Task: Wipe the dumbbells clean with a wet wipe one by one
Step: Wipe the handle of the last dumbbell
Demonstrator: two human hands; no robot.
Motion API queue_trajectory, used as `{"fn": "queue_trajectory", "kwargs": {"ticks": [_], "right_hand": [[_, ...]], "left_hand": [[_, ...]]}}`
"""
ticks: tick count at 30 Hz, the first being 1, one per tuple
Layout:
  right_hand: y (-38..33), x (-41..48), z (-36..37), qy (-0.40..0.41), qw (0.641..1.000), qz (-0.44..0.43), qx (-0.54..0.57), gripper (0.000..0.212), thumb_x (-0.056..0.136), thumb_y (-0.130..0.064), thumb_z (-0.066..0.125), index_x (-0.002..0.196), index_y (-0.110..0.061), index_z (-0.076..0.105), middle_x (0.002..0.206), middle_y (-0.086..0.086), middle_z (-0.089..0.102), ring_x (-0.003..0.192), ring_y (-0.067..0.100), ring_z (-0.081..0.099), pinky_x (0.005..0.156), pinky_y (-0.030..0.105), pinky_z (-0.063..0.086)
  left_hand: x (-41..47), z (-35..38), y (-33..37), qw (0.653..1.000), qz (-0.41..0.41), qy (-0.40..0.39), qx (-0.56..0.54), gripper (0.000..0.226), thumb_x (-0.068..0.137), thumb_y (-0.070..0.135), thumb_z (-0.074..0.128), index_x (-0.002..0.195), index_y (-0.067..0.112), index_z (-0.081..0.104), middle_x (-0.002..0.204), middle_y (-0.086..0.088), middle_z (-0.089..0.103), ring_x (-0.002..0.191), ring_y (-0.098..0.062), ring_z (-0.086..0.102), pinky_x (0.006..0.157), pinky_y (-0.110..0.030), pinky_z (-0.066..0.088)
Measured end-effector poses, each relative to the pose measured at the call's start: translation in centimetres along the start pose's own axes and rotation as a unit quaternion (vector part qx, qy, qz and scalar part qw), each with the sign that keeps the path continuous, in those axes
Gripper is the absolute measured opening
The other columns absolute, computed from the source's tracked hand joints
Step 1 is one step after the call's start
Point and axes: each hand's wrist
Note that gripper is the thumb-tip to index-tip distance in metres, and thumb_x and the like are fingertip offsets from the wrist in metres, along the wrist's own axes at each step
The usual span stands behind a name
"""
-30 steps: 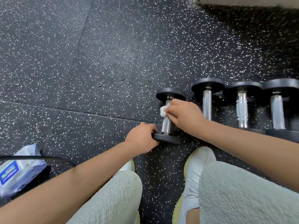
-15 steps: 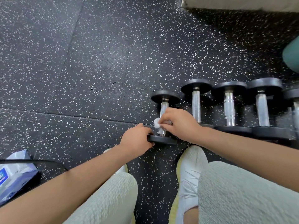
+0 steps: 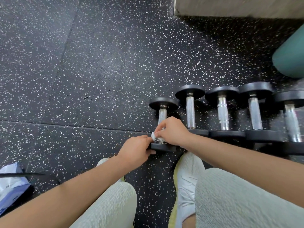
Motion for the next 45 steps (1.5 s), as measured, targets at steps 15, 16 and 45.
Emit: {"fn": "queue_trajectory", "kwargs": {"ticks": [15,16,45], "right_hand": [[-1.1,4.0,-3.0,0.051,0.998,-0.029,0.005,0.007,0.088,-0.020,0.074,0.082,-0.021,0.076,0.080,-0.008,0.068,0.074,0.008,0.061,0.068,0.028,0.048],[-0.9,4.1,-2.9,0.058,0.997,-0.035,-0.023,0.008,0.087,-0.022,0.074,0.080,-0.023,0.075,0.080,-0.009,0.067,0.074,0.010,0.061,0.068,0.030,0.048],[0.1,6.4,-4.2,0.177,0.875,-0.281,-0.352,0.028,0.065,0.010,0.075,0.084,-0.005,0.061,0.079,0.013,0.058,0.056,0.033,0.058,0.044,0.030,0.027]], "left_hand": [[4.3,-3.8,0.8,0.998,-0.015,0.037,0.044,0.021,0.102,0.036,0.060,0.112,0.018,0.062,0.101,0.001,0.065,0.089,-0.027,0.066,0.067,-0.034,0.037],[4.4,-3.8,0.8,0.998,-0.013,0.030,0.055,0.021,0.102,0.036,0.059,0.112,0.018,0.061,0.101,0.001,0.063,0.089,-0.027,0.065,0.067,-0.034,0.038],[4.1,-5.0,1.0,0.978,0.032,-0.071,0.192,0.018,0.106,0.027,0.054,0.121,0.018,0.052,0.114,0.001,0.057,0.092,-0.029,0.066,0.069,-0.038,0.041]]}}
Point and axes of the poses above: each hand's wrist, its own x-axis towards the middle knuckle, its own z-axis out of the palm, y = z × x
